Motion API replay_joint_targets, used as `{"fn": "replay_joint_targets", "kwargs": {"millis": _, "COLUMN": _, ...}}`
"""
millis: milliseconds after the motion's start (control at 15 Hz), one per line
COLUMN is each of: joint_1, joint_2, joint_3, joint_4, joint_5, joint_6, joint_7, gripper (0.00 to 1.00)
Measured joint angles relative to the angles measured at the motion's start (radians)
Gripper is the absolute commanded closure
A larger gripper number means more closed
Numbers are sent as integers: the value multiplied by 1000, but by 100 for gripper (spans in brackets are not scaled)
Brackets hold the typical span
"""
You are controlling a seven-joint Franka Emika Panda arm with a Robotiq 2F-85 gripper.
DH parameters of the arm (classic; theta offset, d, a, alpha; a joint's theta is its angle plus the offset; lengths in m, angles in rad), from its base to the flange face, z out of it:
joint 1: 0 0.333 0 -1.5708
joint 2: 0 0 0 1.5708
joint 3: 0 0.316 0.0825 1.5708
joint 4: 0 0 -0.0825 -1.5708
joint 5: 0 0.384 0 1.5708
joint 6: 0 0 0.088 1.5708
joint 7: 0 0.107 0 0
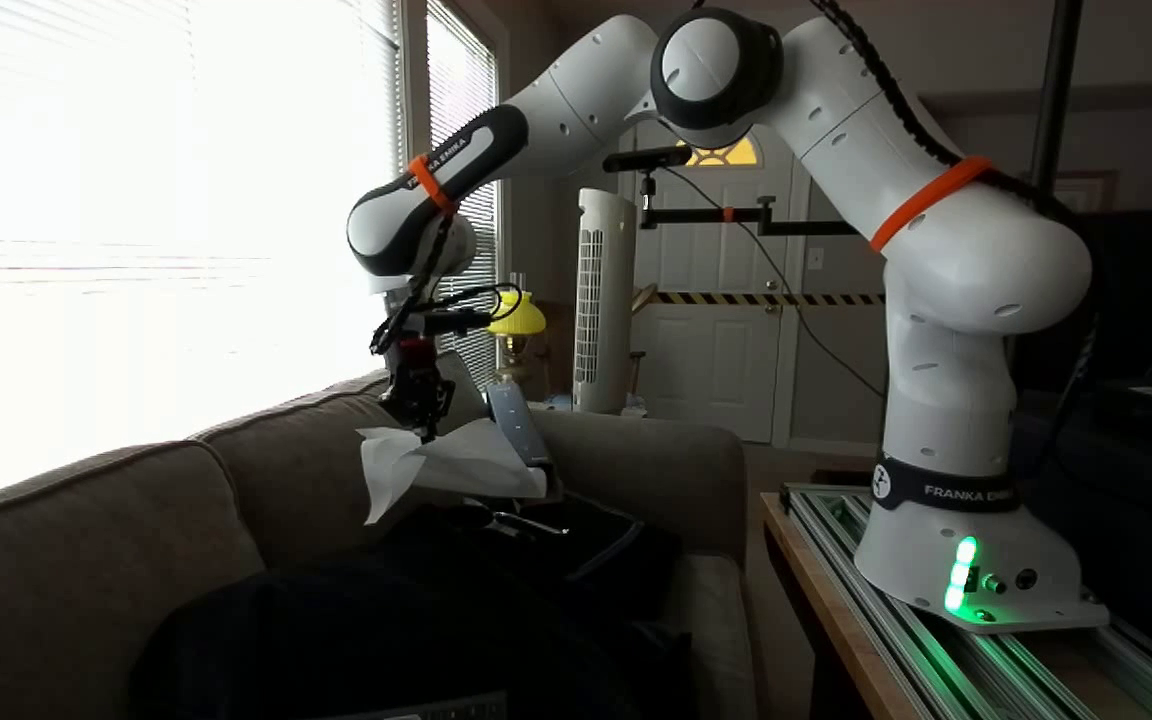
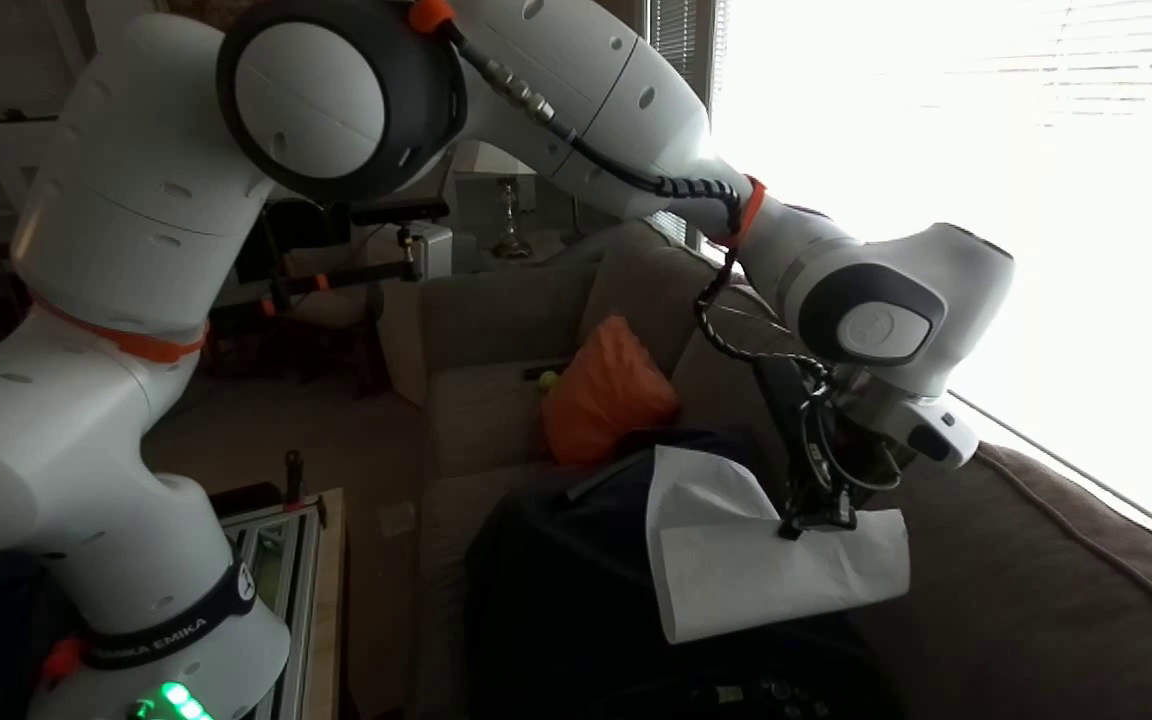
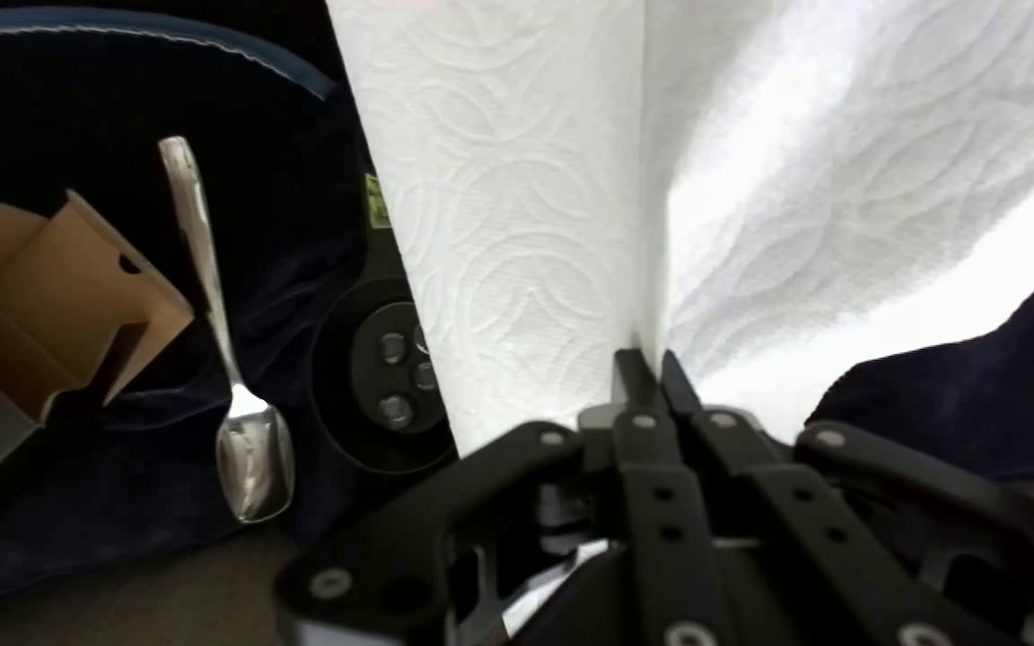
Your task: Use the white napkin to wipe the black box.
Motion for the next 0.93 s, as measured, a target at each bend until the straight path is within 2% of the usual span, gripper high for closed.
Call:
{"fn": "replay_joint_targets", "kwargs": {"millis": 267, "joint_1": 43, "joint_2": 3, "joint_3": 16, "joint_4": -96, "joint_5": -9, "joint_6": 133, "joint_7": -13, "gripper": 100}}
{"fn": "replay_joint_targets", "kwargs": {"millis": 333, "joint_1": 54, "joint_2": 6, "joint_3": 18, "joint_4": -119, "joint_5": -12, "joint_6": 169, "joint_7": -14, "gripper": 77}}
{"fn": "replay_joint_targets", "kwargs": {"millis": 467, "joint_1": 73, "joint_2": 13, "joint_3": 22, "joint_4": -161, "joint_5": -16, "joint_6": 240, "joint_7": -14, "gripper": 65}}
{"fn": "replay_joint_targets", "kwargs": {"millis": 667, "joint_1": 98, "joint_2": 9, "joint_3": 20, "joint_4": -208, "joint_5": -26, "joint_6": 336, "joint_7": -9, "gripper": 42}}
{"fn": "replay_joint_targets", "kwargs": {"millis": 800, "joint_1": 113, "joint_2": -20, "joint_3": 12, "joint_4": -246, "joint_5": -38, "joint_6": 407, "joint_7": -3, "gripper": 29}}
{"fn": "replay_joint_targets", "kwargs": {"millis": 933, "joint_1": 118, "joint_2": -82, "joint_3": -4, "joint_4": -293, "joint_5": -51, "joint_6": 421, "joint_7": 6, "gripper": 13}}
